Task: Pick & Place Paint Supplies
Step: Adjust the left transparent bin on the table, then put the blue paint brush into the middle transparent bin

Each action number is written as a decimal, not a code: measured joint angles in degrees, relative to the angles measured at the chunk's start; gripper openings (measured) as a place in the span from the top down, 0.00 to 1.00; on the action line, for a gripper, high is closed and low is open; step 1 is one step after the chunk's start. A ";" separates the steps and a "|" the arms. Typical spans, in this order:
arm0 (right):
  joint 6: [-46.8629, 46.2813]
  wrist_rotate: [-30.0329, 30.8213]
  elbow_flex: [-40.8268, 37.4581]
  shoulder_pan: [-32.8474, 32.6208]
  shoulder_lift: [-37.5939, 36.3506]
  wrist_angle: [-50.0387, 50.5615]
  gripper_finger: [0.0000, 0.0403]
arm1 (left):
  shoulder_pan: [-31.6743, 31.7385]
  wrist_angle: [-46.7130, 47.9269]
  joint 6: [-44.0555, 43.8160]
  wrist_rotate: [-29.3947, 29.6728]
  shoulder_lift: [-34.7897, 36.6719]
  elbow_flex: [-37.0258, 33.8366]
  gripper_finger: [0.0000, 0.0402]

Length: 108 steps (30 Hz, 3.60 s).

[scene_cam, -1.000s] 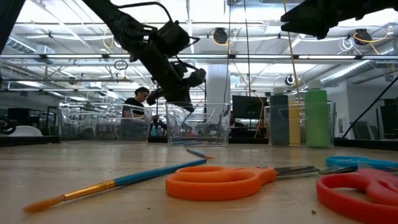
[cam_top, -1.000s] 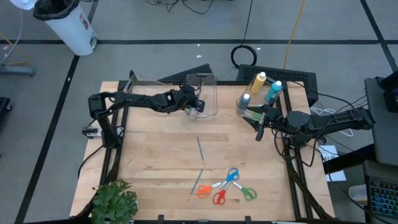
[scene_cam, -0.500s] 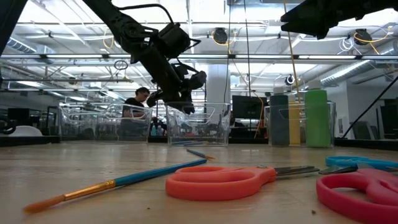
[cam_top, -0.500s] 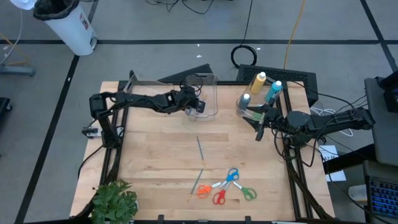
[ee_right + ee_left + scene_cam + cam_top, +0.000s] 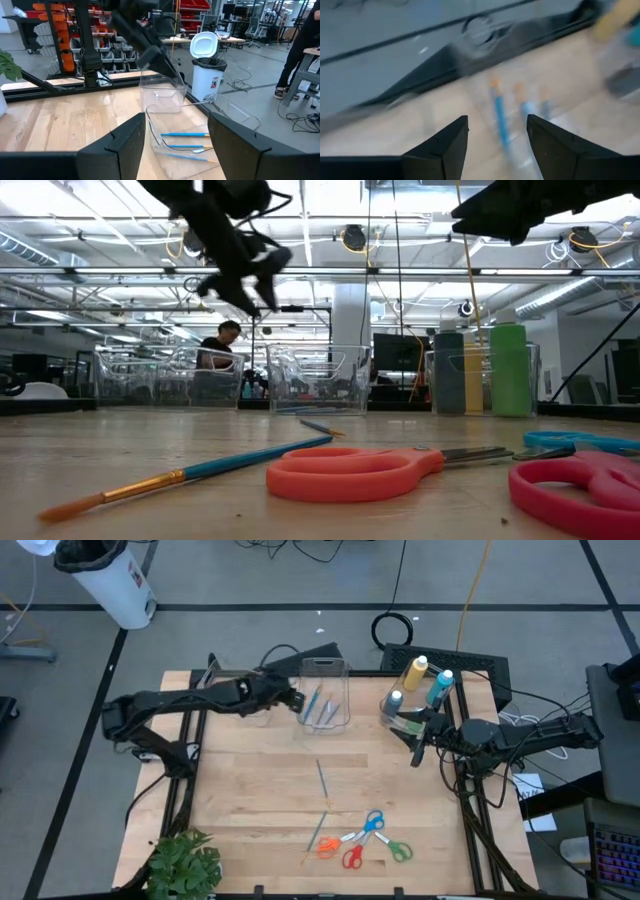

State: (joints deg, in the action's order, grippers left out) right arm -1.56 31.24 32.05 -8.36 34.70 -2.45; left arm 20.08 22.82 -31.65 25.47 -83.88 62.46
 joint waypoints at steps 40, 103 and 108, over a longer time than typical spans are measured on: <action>-0.31 0.00 -0.01 0.00 -0.02 -0.09 0.48 | 2.65 32.68 -10.38 -10.89 -6.06 0.02 0.95; -0.61 0.14 0.00 0.00 -0.02 0.10 0.48 | 0.80 40.36 4.05 -15.81 -1.44 1.54 0.39; -0.73 0.15 -0.02 0.00 0.00 0.33 0.48 | -1.77 36.24 2.55 -12.76 3.97 2.78 0.37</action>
State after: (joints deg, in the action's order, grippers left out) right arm -2.28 31.40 32.03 -8.36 34.70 -2.12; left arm 18.30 59.05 -29.10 12.71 -79.91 65.23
